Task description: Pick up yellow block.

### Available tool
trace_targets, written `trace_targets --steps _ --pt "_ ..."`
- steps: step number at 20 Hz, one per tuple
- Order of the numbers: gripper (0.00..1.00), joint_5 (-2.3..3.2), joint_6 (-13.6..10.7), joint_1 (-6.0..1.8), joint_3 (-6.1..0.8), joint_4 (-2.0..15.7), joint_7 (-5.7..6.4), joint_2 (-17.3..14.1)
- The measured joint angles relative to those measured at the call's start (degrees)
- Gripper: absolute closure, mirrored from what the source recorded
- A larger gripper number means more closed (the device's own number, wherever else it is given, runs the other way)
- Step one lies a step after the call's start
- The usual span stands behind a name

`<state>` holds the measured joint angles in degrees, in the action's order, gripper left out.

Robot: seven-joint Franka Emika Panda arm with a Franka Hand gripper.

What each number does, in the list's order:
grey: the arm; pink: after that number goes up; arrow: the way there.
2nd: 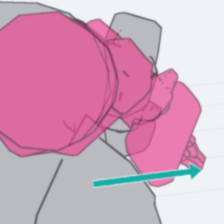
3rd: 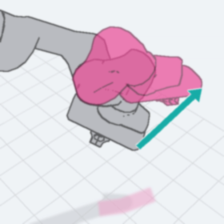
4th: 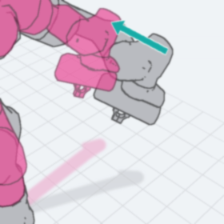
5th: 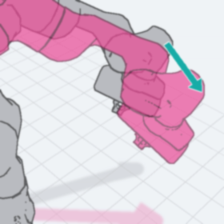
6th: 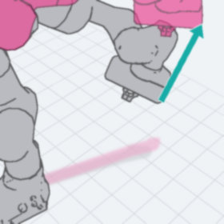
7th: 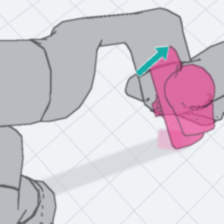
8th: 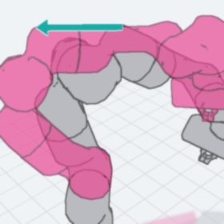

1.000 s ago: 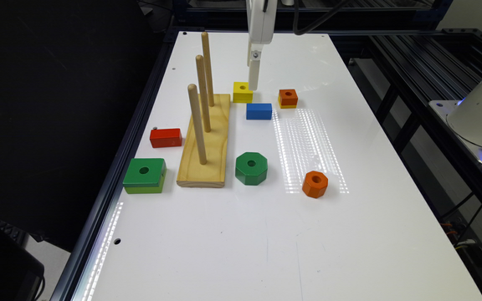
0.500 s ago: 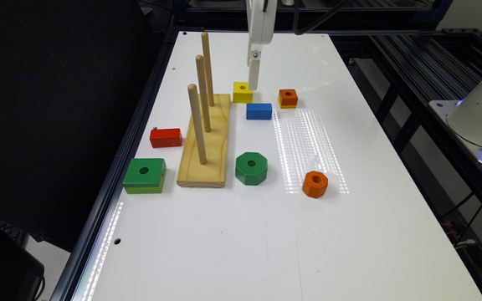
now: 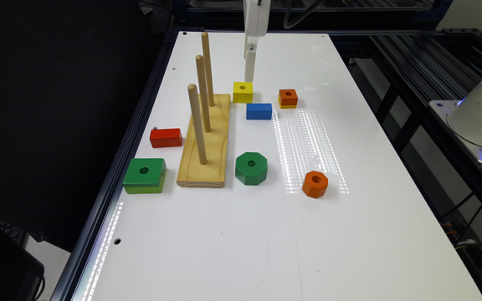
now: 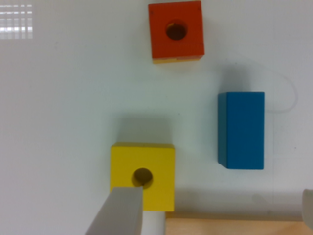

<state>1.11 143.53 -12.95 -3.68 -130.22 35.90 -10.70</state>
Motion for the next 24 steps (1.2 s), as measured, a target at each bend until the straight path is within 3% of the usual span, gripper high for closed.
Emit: trace_targets --steps 4,8,15,24 --pt "0.00 0.02 0.0 -1.29 0.03 0.24 -1.29 -0.3" --pt "0.00 0.08 0.0 -1.84 0.08 0.25 -1.79 -0.3" --pt "0.00 0.09 0.0 -3.77 0.20 0.26 -3.85 -0.3" --pt "0.00 0.09 0.0 -4.14 0.20 0.28 -4.27 -0.3"
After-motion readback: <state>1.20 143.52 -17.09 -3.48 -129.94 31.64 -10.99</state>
